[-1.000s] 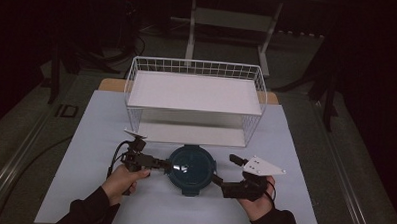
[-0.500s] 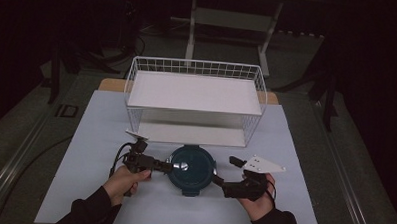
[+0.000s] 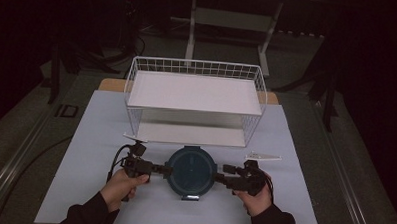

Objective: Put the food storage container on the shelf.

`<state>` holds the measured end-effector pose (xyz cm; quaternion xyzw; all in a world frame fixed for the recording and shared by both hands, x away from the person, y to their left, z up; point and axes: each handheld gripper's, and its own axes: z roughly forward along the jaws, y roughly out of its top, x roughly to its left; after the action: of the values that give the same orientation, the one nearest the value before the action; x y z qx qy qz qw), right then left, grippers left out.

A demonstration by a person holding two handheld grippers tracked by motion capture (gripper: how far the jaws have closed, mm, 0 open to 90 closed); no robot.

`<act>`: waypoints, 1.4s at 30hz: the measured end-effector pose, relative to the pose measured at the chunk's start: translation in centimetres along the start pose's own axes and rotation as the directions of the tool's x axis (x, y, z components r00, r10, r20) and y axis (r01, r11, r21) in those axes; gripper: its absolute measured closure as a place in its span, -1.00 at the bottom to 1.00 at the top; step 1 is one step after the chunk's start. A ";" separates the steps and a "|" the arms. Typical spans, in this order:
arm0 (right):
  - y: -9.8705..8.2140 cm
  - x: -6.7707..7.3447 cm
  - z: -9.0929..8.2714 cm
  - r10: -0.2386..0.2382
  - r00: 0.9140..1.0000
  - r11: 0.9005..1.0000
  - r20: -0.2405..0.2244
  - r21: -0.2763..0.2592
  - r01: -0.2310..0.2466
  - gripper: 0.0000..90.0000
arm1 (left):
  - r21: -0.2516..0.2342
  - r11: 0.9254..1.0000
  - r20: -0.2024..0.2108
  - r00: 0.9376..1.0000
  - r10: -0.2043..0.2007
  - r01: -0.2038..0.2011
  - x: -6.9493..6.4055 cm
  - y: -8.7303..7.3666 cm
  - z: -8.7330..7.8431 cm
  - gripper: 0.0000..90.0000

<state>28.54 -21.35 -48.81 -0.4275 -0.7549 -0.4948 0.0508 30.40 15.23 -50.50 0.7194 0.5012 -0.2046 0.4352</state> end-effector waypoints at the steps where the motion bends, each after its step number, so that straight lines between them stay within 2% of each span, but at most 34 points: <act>1: 0.0 -0.5 0.3 0.038 0.999 0.999 -0.007 0.027 -0.038 -0.21 | -0.002 1.000 0.001 1.000 0.004 -0.004 0.0 -0.1 0.0 0.23; 5: -0.2 -1.1 0.6 0.085 0.996 0.995 -0.023 0.058 -0.084 -0.08 | -0.002 0.999 0.001 0.999 0.035 -0.035 -0.2 -0.4 -0.2 0.24; 7: -0.3 -1.5 0.9 0.132 0.989 0.989 -0.068 0.078 -0.127 0.00 | -0.004 0.999 0.000 0.999 0.040 -0.040 -0.3 -0.6 -0.3 0.25; 12: -0.4 -1.5 1.2 0.155 0.979 0.985 -0.131 0.100 -0.143 0.20 | -0.005 0.998 0.001 0.998 0.064 -0.064 -0.5 -0.8 -0.4 0.26; 17: -0.5 -1.6 1.2 0.172 0.975 0.982 -0.141 0.103 -0.158 0.21 | -0.010 0.998 -0.002 0.998 0.065 -0.065 -0.6 -1.0 -0.4 0.26; 20: -0.9 -1.5 1.1 0.187 0.970 0.980 -0.157 0.102 -0.173 0.25 | -0.024 0.996 -0.020 0.996 0.083 -0.083 -1.1 -1.3 -0.4 0.26; 25: -0.9 -1.2 1.0 0.188 0.970 0.980 -0.154 0.100 -0.174 0.26 | -0.035 0.996 -0.043 0.996 0.084 -0.085 -1.5 -1.5 -0.4 0.24; 26: -1.0 -1.3 1.0 0.201 0.966 0.977 -0.160 0.098 -0.187 0.27 | -0.038 0.995 -0.050 0.994 0.092 -0.094 -1.7 -1.6 -0.4 0.24; 28: -1.0 -1.3 0.9 0.212 0.965 0.975 -0.157 0.097 -0.199 0.27 | -0.040 0.995 -0.054 0.995 0.089 -0.092 -1.8 -1.6 -0.4 0.24; 31: -1.0 -1.3 0.9 0.212 0.965 0.975 -0.157 0.100 -0.198 0.27 | -0.043 0.995 -0.063 0.994 0.088 -0.091 -1.9 -1.6 -0.4 0.24; 35: -0.8 -1.3 0.9 0.203 0.967 0.978 -0.156 0.091 -0.190 0.27 | -0.047 0.993 -0.074 0.991 0.109 -0.113 -2.4 -1.4 -0.7 0.24; 36: -0.4 -1.1 0.6 0.188 0.969 0.981 -0.159 0.085 -0.177 0.27 | -0.060 0.990 -0.079 0.989 0.123 -0.127 -2.7 -1.1 -0.9 0.24; 39: 0.0 -1.0 0.4 0.176 0.972 0.983 -0.157 0.073 -0.166 0.27 | -0.070 0.988 -0.077 0.989 0.129 -0.135 -3.0 -0.8 -1.1 0.24; 42: 1.1 -0.7 -0.2 0.148 0.977 0.989 -0.155 0.041 -0.143 0.27 | -0.092 0.984 -0.071 0.986 0.150 -0.156 -3.5 -0.1 -1.5 0.24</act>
<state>29.69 -21.78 -48.27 -0.4404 -0.7225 -0.5106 0.1528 28.68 14.54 -47.19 0.7399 0.4676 -0.1230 0.4678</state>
